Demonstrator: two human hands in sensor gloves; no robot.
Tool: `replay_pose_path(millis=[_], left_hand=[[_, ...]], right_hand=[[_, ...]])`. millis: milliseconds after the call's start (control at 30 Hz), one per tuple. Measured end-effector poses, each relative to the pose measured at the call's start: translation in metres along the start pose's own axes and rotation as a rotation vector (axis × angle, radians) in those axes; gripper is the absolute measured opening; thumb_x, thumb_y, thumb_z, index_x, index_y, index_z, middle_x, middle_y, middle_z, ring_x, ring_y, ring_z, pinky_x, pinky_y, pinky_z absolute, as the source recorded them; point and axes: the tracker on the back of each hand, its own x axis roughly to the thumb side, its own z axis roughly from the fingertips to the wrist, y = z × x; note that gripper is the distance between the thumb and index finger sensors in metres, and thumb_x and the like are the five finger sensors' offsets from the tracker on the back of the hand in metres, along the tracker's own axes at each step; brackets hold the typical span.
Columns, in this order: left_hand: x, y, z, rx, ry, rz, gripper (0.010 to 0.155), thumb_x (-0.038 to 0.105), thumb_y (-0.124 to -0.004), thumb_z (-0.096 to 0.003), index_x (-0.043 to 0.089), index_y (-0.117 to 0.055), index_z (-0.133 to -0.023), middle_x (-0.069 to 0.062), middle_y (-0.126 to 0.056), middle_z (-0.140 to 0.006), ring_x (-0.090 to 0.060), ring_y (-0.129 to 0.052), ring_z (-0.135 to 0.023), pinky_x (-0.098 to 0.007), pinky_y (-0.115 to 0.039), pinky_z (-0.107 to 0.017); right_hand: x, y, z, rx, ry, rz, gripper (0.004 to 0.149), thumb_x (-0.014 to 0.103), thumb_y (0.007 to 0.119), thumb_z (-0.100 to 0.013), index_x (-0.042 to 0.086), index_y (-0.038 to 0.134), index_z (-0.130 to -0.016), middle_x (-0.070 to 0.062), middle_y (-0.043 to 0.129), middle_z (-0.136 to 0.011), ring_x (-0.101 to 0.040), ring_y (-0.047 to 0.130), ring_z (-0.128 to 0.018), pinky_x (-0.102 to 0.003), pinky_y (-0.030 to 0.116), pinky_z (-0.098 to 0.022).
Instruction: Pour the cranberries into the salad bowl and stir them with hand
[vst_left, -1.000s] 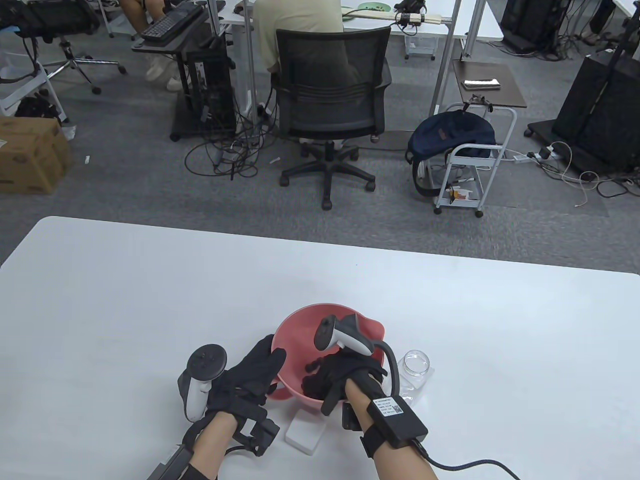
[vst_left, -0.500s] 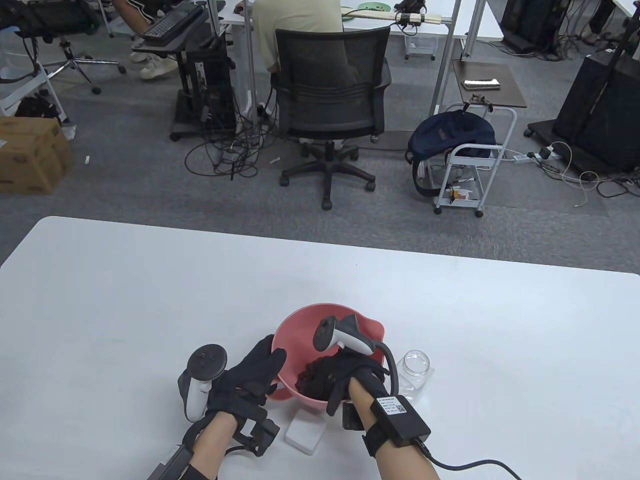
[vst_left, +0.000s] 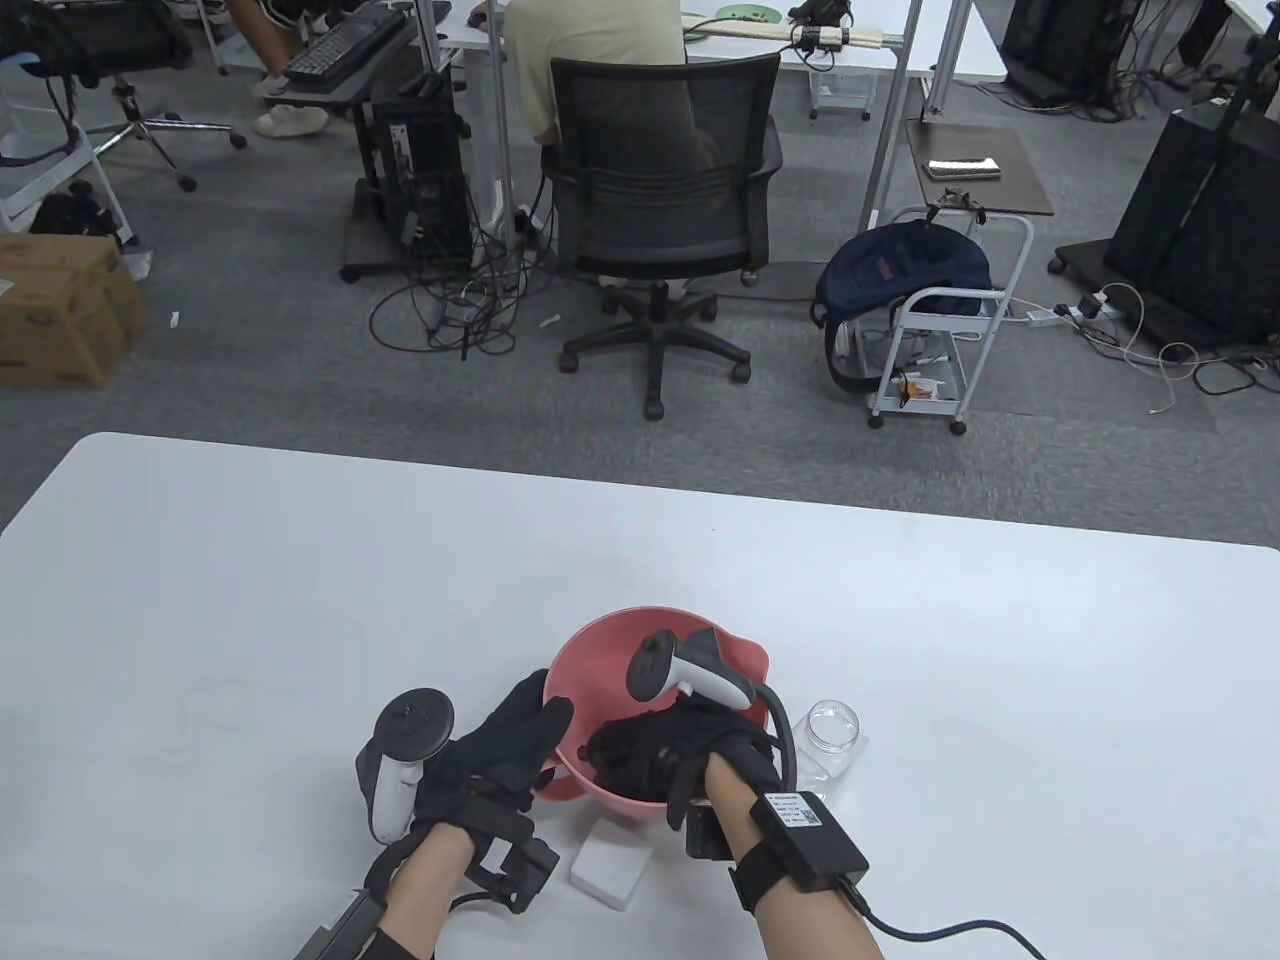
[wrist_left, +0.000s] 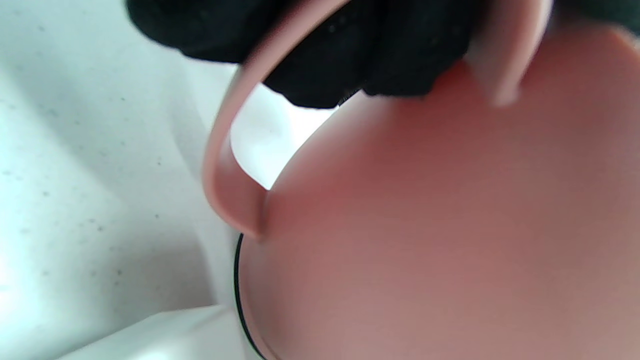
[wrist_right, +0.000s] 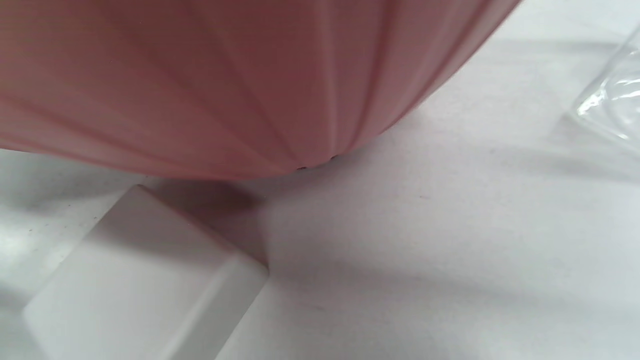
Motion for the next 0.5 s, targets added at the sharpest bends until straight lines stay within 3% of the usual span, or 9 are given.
replay_pose_path(millis=[267, 500], left_hand=[[-0.0002, -0.0001, -0.0001, -0.002, 0.000, 0.000, 0.078, 0.081, -0.074, -0.0494, 0.037, -0.054, -0.111, 0.016, -0.094, -0.046, -0.010, -0.097, -0.044, -0.030, -0.087, -0.033], [-0.0002, -0.0002, -0.0002, -0.003, -0.001, 0.000, 0.078, 0.081, -0.074, -0.0492, 0.037, -0.054, -0.111, 0.016, -0.094, -0.046, -0.010, -0.097, -0.044, -0.030, -0.087, -0.033]], right_hand=[[-0.0009, 0.0003, -0.0016, -0.018, -0.017, -0.017, 0.064, 0.070, 0.081, -0.041, 0.074, 0.052, -0.098, 0.046, 0.059, -0.117, 0.011, 0.061, -0.116, -0.039, 0.073, -0.081], [-0.0014, 0.0008, -0.0011, -0.011, -0.008, -0.011, 0.064, 0.070, 0.081, -0.041, 0.074, 0.051, -0.098, 0.046, 0.050, -0.119, 0.005, 0.051, -0.119, -0.041, 0.070, -0.082]])
